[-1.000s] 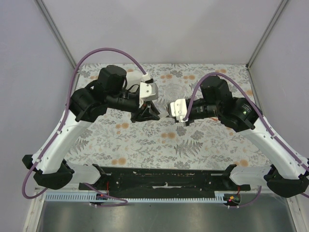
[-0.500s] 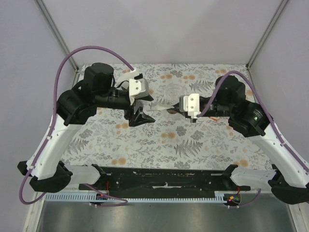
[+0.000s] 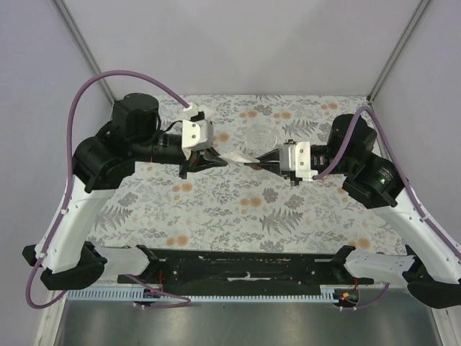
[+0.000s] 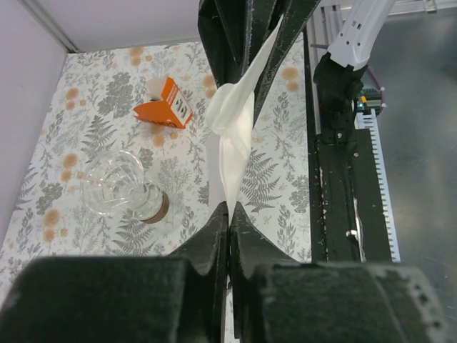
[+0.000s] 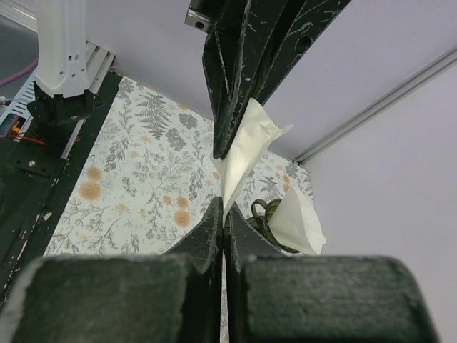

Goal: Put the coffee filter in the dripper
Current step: Pick up the coffee filter from the center of the board.

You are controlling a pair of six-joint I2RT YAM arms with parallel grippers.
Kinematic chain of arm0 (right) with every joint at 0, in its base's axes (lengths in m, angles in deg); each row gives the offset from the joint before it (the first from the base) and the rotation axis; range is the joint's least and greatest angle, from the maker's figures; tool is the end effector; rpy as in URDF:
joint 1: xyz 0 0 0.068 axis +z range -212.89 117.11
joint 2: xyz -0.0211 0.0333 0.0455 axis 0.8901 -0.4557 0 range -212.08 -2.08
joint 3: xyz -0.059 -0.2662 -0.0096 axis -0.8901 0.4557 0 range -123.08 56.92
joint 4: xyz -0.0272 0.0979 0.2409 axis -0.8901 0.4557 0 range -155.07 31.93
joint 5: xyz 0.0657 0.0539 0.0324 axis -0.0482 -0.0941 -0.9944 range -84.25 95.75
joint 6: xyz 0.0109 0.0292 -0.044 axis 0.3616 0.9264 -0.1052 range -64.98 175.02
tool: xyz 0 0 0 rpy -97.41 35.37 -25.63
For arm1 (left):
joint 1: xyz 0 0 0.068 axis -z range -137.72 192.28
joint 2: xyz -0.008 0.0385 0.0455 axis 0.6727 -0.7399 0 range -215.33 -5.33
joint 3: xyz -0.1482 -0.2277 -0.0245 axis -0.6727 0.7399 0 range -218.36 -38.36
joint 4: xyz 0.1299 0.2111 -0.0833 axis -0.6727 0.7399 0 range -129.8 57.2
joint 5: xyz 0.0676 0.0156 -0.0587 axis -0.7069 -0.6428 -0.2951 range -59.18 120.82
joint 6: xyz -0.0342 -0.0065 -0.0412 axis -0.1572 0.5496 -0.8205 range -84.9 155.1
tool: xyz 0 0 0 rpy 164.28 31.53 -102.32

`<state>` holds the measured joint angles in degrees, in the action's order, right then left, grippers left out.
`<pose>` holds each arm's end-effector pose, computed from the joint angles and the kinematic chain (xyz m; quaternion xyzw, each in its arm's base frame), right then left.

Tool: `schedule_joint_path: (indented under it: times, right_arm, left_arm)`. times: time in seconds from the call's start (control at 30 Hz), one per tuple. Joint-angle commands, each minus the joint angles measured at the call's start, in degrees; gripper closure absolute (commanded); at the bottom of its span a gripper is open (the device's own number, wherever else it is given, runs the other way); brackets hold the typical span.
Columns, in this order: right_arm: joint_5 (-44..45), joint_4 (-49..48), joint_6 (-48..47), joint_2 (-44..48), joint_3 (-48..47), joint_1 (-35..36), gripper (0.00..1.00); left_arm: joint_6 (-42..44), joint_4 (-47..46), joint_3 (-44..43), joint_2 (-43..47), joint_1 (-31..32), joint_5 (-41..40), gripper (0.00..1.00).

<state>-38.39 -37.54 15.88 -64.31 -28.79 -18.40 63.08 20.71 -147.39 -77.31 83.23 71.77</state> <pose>0.1232 0.1559 0.4927 -0.6429 0.3346 0.3041 0.6182 0.1283 -0.1424 0.5199 0.6014 0.5372 -0.3486 0.4776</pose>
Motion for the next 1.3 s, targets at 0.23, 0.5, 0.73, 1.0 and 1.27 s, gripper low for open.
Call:
schedule_joint_path:
  times: [0.23,0.5,0.73,1.0,1.27]
  right_arm:
    - [3.5,-3.5,1.7,3.3,2.7,-2.6,0.93]
    - [4.9,-5.3,8.1,3.4,1.3,-3.7,0.33]
    - [4.2,-7.3,16.5,1.0,-2.1,-2.9,0.28]
    - [8.3,-3.4,10.4,-1.9,-3.4,6.6,0.37]
    - [17.3,-5.1,7.9,-3.9,-1.6,12.3,0.6]
  left_arm:
    - [6.7,0.2,0.0,2.1,-0.2,-11.0,0.98]
    - [30.1,-11.3,14.3,13.8,2.1,-29.1,0.98]
    - [63.6,-43.7,47.0,31.7,3.1,-33.4,0.98]
    - [76.0,-56.6,58.0,36.7,3.8,-32.8,0.98]
    - [74.6,-60.2,64.4,40.4,4.9,-32.4,0.98]
